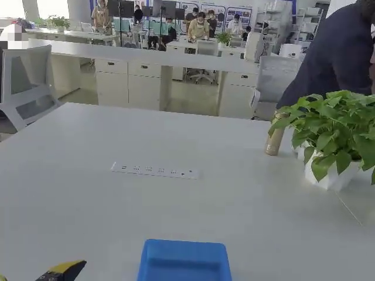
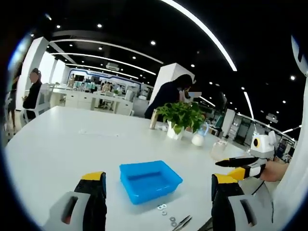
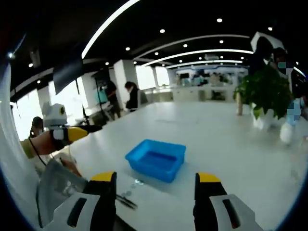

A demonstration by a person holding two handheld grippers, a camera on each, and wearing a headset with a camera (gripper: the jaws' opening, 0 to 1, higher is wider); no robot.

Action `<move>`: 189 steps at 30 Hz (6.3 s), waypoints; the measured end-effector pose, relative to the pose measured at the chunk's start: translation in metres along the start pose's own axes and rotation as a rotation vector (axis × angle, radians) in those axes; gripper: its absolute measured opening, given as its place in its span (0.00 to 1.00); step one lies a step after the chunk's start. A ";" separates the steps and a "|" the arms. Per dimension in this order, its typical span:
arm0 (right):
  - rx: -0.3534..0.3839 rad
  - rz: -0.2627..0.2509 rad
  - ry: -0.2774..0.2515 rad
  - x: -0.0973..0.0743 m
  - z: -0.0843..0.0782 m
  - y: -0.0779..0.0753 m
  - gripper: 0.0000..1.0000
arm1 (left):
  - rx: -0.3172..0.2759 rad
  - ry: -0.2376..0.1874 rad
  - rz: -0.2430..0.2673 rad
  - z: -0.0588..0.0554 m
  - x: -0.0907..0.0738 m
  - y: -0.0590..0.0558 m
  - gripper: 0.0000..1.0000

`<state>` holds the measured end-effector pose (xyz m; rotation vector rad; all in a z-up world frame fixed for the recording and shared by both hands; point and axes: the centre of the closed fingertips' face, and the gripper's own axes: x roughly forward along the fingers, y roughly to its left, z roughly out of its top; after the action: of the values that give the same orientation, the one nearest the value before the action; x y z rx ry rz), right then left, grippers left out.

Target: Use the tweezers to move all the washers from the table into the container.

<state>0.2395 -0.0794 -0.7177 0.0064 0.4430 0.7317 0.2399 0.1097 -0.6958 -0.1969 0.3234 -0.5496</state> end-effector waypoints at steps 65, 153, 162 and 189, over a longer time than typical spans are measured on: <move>-0.014 -0.146 -0.082 0.016 0.020 0.026 0.51 | 0.097 0.037 -0.099 0.000 -0.037 0.024 0.77; -0.595 0.290 0.612 0.080 -0.142 0.070 0.09 | 0.791 0.717 -0.599 -0.177 0.012 -0.019 0.00; -0.618 0.265 0.624 0.077 -0.138 0.073 0.09 | 0.819 0.679 -0.670 -0.140 0.006 -0.033 0.00; -0.633 0.313 0.582 0.082 -0.137 0.085 0.09 | 0.786 0.555 -0.650 -0.113 0.004 -0.058 0.00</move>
<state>0.1851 0.0171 -0.8609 -0.7616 0.7558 1.1624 0.1757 0.0478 -0.7863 0.6498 0.5580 -1.3353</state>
